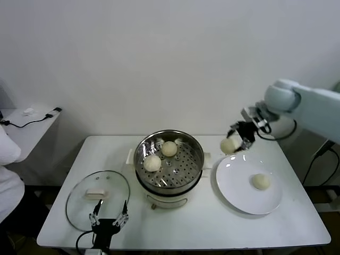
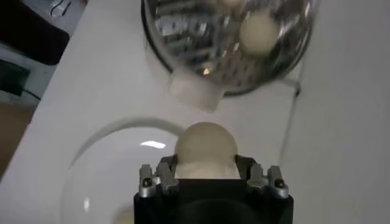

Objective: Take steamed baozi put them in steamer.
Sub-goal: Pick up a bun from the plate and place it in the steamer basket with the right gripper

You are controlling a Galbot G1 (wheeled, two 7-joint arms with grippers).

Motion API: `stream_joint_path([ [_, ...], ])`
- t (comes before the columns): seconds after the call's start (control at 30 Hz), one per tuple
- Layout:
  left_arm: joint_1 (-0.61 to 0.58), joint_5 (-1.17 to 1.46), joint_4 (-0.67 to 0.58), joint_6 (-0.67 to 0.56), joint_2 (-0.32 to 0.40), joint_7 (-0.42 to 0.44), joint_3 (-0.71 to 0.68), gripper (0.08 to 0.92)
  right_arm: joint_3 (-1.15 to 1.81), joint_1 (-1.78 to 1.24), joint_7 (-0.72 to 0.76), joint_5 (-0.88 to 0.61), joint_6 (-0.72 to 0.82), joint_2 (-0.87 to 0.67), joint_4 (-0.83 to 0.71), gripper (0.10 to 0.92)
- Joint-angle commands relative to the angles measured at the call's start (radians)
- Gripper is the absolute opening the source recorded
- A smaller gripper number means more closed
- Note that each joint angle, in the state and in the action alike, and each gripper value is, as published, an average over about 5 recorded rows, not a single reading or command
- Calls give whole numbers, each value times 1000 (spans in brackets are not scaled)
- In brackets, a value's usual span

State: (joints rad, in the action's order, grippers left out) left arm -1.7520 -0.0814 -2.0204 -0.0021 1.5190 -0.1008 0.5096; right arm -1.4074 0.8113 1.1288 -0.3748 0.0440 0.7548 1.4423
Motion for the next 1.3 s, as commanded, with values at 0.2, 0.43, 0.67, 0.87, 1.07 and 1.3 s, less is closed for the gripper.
stream_joint_path([
  [0.2,-11,0,-9,-5,3,-1,13,823,-48,82,-85,157,-380,348,174,646],
  [0.43,-12,0,-16,-5,10,-1,13,823,-90,-28,-144,309,-459,387,153,645],
  [0.67,-12,-1,-11,-10,9,-2,16,823,-107,-121,-188,373,-464,420,123,645],
  [0.87,-13,-3,-7,-14,7,-5,16,823,-104,-174,-213,384,-451,450,90,648],
  [1.07,-13,-6,-6,-17,8,-5,13,823,-101,-192,-213,396,-445,461,58,649],
  [1.3,-10,-10,0,-19,9,-6,9,823,-99,-212,-249,416,-446,455,32,688],
])
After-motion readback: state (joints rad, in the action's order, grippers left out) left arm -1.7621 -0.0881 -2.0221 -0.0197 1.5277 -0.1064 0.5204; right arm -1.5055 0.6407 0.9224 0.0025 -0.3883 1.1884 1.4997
